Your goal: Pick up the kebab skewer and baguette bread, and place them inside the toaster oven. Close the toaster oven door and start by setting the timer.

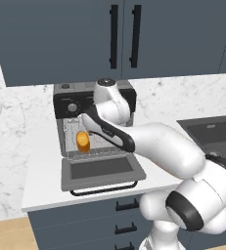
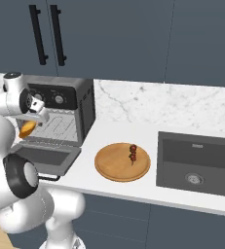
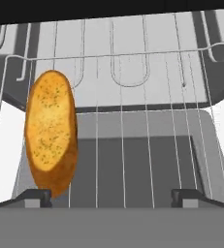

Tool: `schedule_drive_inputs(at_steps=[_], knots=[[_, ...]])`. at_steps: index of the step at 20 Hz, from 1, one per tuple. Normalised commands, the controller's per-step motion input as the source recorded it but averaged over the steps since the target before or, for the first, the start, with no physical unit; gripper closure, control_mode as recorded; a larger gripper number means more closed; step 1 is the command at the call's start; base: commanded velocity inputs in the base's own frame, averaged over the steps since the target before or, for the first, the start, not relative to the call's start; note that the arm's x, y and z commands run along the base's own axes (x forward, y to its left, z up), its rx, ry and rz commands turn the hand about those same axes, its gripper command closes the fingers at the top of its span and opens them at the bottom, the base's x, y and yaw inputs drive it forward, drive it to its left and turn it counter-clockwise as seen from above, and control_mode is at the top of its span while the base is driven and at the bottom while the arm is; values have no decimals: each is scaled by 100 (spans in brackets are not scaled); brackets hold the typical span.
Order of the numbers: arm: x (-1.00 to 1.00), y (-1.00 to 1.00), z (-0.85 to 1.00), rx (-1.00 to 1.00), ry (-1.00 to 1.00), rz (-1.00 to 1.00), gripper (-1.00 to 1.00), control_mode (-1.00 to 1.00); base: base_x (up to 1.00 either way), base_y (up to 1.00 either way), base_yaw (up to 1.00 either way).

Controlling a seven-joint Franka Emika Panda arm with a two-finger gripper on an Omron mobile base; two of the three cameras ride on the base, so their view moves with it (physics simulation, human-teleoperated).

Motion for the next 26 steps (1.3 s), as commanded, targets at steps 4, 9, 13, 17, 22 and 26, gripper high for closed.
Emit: schedule_drive_inputs(at_steps=[4, 9, 13, 17, 22, 26], knots=[[-80, -100, 2, 0, 0, 0, -100, -100, 0, 0, 0], [-61, -100, 0, 0, 0, 9, -100, -100, 0, 0, 0], [-26, -100, 0, 0, 0, 10, -100, -100, 0, 0, 0], [0, -100, 0, 0, 2, 4, -100, -100, 0, 0, 0], [11, -100, 0, -2, 6, 6, -100, -100, 0, 0, 0], [32, -100, -2, -2, 9, 9, -100, -100, 0, 0, 0]])
